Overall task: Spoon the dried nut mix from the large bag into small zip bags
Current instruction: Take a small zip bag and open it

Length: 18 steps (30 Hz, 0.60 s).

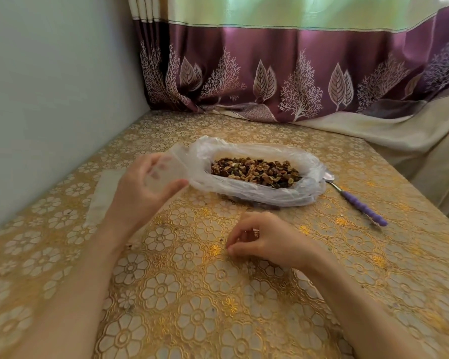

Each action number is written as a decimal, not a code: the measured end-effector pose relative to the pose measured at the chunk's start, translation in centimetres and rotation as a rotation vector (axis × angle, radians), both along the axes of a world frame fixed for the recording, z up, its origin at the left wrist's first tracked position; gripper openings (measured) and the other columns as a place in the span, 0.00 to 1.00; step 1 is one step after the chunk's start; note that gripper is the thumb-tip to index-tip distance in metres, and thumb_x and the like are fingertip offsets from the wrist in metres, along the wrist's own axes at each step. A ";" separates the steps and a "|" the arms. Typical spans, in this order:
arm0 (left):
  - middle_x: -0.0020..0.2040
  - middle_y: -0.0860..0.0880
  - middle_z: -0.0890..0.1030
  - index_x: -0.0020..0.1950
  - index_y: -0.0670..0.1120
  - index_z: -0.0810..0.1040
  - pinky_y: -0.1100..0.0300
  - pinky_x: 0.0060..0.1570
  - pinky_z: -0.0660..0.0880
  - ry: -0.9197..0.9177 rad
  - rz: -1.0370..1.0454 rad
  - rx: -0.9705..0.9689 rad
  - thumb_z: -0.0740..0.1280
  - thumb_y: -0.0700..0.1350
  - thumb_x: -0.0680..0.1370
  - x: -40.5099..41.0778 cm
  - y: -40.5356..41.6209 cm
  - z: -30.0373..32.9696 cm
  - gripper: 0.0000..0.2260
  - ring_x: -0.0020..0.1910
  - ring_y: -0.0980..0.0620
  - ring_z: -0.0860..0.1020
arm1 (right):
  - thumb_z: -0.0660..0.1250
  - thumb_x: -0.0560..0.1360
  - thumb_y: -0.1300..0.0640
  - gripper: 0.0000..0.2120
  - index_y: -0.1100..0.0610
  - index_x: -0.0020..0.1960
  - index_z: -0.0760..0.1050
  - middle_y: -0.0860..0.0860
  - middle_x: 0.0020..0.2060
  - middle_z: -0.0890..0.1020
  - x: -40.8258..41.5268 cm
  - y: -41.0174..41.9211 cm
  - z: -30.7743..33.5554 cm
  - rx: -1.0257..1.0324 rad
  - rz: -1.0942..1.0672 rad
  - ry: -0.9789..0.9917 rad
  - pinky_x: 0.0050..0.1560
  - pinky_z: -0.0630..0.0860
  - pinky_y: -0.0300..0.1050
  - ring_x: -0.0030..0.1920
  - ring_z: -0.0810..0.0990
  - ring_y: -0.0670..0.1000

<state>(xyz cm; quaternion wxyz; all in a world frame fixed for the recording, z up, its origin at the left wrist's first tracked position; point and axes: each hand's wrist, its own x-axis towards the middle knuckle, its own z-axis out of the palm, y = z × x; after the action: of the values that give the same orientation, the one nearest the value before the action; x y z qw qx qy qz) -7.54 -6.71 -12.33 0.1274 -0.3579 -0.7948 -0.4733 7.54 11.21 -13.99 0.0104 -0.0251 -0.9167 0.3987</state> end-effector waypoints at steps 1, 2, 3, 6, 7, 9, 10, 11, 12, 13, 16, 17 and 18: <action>0.52 0.53 0.75 0.59 0.50 0.70 0.64 0.41 0.72 -0.010 0.007 0.016 0.66 0.65 0.65 -0.1 -0.1 0.0 0.28 0.47 0.54 0.75 | 0.74 0.70 0.51 0.02 0.46 0.41 0.81 0.43 0.41 0.77 0.0 -0.1 0.0 0.023 0.016 -0.009 0.43 0.73 0.36 0.40 0.74 0.40; 0.53 0.52 0.75 0.58 0.51 0.70 0.66 0.39 0.70 -0.018 0.011 0.026 0.66 0.64 0.65 -0.1 -0.1 0.0 0.27 0.46 0.56 0.75 | 0.74 0.69 0.51 0.02 0.46 0.40 0.81 0.42 0.40 0.76 0.1 -0.2 0.0 0.056 0.027 -0.007 0.42 0.71 0.33 0.40 0.73 0.39; 0.53 0.51 0.76 0.57 0.51 0.70 0.68 0.38 0.68 -0.023 0.012 0.033 0.66 0.64 0.65 -0.1 -0.1 0.0 0.26 0.45 0.57 0.74 | 0.74 0.69 0.51 0.03 0.46 0.40 0.81 0.42 0.39 0.75 0.1 -0.4 -0.1 0.092 0.032 0.001 0.41 0.70 0.31 0.39 0.71 0.38; 0.53 0.51 0.76 0.57 0.51 0.70 0.71 0.36 0.68 -0.018 0.023 0.051 0.66 0.63 0.66 -0.2 -0.2 -0.1 0.25 0.46 0.55 0.75 | 0.73 0.70 0.51 0.02 0.47 0.41 0.80 0.42 0.39 0.74 0.0 -0.8 -0.1 0.165 0.032 0.028 0.41 0.68 0.31 0.39 0.70 0.39; 0.53 0.51 0.76 0.57 0.51 0.70 0.72 0.34 0.69 -0.018 0.028 0.061 0.66 0.62 0.66 -0.3 -0.2 -0.1 0.24 0.47 0.54 0.75 | 0.73 0.71 0.51 0.02 0.48 0.42 0.81 0.41 0.39 0.74 0.0 -0.9 -0.1 0.179 0.036 0.035 0.42 0.68 0.32 0.39 0.70 0.39; 0.53 0.51 0.76 0.56 0.51 0.70 0.72 0.34 0.69 -0.023 0.039 0.078 0.66 0.63 0.66 -0.4 -0.3 -0.1 0.24 0.47 0.53 0.75 | 0.71 0.72 0.51 0.02 0.48 0.43 0.80 0.40 0.39 0.73 -0.1 -1.1 -0.2 0.218 0.055 0.038 0.44 0.67 0.35 0.40 0.69 0.38; 0.52 0.51 0.76 0.56 0.52 0.70 0.71 0.36 0.68 -0.026 0.044 0.084 0.66 0.63 0.66 -0.5 -0.3 -0.1 0.24 0.47 0.54 0.75 | 0.70 0.73 0.50 0.03 0.48 0.43 0.78 0.40 0.40 0.72 -0.2 -1.1 -0.3 0.247 0.070 0.036 0.46 0.65 0.37 0.41 0.68 0.38; 0.52 0.52 0.76 0.56 0.52 0.70 0.71 0.38 0.67 -0.029 0.049 0.090 0.66 0.63 0.66 -0.5 -0.3 -0.2 0.24 0.47 0.54 0.74 | 0.68 0.74 0.49 0.03 0.47 0.42 0.77 0.39 0.40 0.72 -0.2 -1.2 -0.5 0.275 0.081 0.033 0.48 0.63 0.38 0.42 0.67 0.37; 0.51 0.53 0.75 0.56 0.52 0.70 0.70 0.39 0.67 -0.031 0.053 0.097 0.66 0.63 0.66 -0.6 -0.3 -0.2 0.23 0.47 0.56 0.74 | 0.67 0.75 0.48 0.04 0.46 0.42 0.75 0.39 0.40 0.72 -0.3 -1.3 -0.7 0.296 0.084 0.032 0.49 0.61 0.38 0.43 0.66 0.37; 0.50 0.54 0.75 0.56 0.52 0.70 0.70 0.40 0.67 -0.031 0.056 0.105 0.66 0.63 0.66 -0.6 -0.3 -0.2 0.23 0.46 0.58 0.74 | 0.66 0.76 0.49 0.04 0.45 0.42 0.73 0.39 0.41 0.72 -0.5 -1.3 -0.8 0.304 0.075 0.035 0.49 0.60 0.37 0.43 0.66 0.36; 0.48 0.61 0.73 0.56 0.53 0.70 0.71 0.41 0.65 -0.038 0.070 0.124 0.66 0.63 0.66 -0.8 -0.3 -0.3 0.23 0.46 0.66 0.72 | 0.63 0.78 0.53 0.05 0.46 0.43 0.71 0.39 0.42 0.71 -1.6 -1.2 -0.8 0.261 -0.027 0.108 0.45 0.65 0.33 0.44 0.69 0.39; 0.48 0.62 0.73 0.56 0.53 0.70 0.71 0.40 0.65 -0.039 0.077 0.130 0.65 0.64 0.66 -0.8 -0.3 -0.4 0.23 0.46 0.67 0.71 | 0.63 0.78 0.54 0.05 0.47 0.44 0.71 0.39 0.42 0.72 -2.2 -1.1 -0.6 0.223 -0.080 0.150 0.43 0.68 0.31 0.43 0.70 0.40; 0.48 0.62 0.73 0.56 0.53 0.70 0.72 0.40 0.65 -0.040 0.081 0.134 0.65 0.64 0.67 -0.8 -0.3 -0.4 0.23 0.46 0.67 0.71 | 0.63 0.78 0.56 0.05 0.48 0.44 0.72 0.40 0.41 0.73 -2.9 -1.0 -0.4 0.177 -0.134 0.191 0.41 0.70 0.30 0.42 0.72 0.41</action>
<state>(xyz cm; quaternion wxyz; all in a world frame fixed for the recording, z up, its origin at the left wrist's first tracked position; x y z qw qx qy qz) -8.38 -7.03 -12.72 0.1544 -0.3067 -0.7774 -0.5270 4.68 10.21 -14.43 0.1263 -0.0471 -0.9393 0.3154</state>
